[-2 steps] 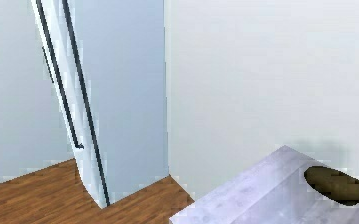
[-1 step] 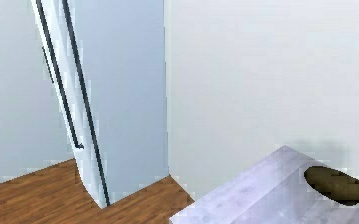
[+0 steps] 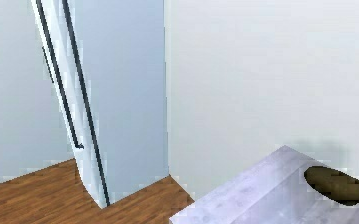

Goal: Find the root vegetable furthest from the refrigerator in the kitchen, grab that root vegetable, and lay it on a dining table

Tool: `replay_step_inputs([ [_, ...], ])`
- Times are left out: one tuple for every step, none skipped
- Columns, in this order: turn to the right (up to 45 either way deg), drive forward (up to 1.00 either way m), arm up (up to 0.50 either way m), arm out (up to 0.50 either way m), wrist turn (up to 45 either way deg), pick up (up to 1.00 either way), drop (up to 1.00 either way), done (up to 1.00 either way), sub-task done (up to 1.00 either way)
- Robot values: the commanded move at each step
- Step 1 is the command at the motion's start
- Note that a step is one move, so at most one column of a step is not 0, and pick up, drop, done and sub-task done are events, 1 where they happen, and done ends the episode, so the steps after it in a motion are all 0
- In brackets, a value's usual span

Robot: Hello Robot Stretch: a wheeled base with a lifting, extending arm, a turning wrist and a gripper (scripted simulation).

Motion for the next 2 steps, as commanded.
replay_step_inputs([
  [0.0,0.00,0.00,-0.24,0.0,0.00,0.00,0.00,0.00],
  [-45.0,0.00,0.00,0.00,0.0,0.00,0.00,0.00,0.00],
])
